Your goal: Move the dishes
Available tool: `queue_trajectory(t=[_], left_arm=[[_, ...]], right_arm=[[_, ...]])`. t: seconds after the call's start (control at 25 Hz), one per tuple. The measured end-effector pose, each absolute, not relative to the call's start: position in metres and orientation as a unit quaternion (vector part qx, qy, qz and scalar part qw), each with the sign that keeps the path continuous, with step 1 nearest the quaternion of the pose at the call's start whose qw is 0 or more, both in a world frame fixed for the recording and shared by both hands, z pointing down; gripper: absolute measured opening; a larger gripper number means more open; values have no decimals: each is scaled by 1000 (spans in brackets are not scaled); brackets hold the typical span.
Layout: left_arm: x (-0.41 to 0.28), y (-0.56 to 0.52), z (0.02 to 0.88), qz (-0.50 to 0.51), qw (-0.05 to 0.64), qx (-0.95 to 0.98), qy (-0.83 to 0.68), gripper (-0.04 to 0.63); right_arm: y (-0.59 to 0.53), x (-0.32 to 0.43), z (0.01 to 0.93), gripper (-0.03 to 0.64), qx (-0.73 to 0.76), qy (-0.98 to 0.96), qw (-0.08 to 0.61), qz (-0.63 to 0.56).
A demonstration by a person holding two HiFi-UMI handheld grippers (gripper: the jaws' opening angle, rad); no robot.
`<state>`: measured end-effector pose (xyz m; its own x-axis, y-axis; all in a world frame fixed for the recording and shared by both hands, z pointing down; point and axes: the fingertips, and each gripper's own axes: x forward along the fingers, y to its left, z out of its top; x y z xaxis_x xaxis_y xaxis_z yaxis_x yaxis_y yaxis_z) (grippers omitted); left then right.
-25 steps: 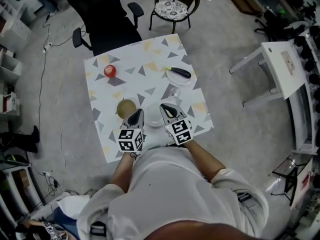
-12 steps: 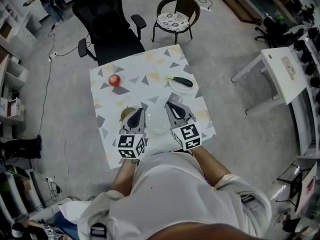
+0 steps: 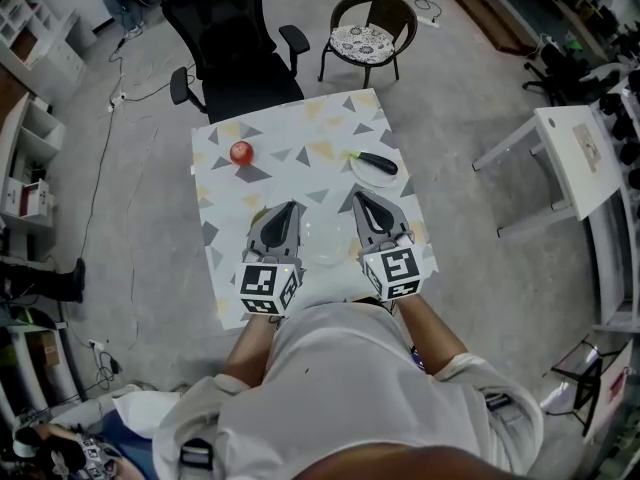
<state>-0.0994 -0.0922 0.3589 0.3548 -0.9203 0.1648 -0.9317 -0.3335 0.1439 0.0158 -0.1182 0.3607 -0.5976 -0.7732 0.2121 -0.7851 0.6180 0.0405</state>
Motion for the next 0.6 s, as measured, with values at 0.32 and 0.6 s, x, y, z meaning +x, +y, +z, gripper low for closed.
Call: queue_trajectory(t=[0.32,0.6], left_arm=[[-103,-93,362,32,104,814,-570,20],[-102,-97,362,36,104,819,-563,20]], right_arm=[[-121,10,363,-2,434,-895,103,28],[-127,11,363,-2,438,-893,102,31]])
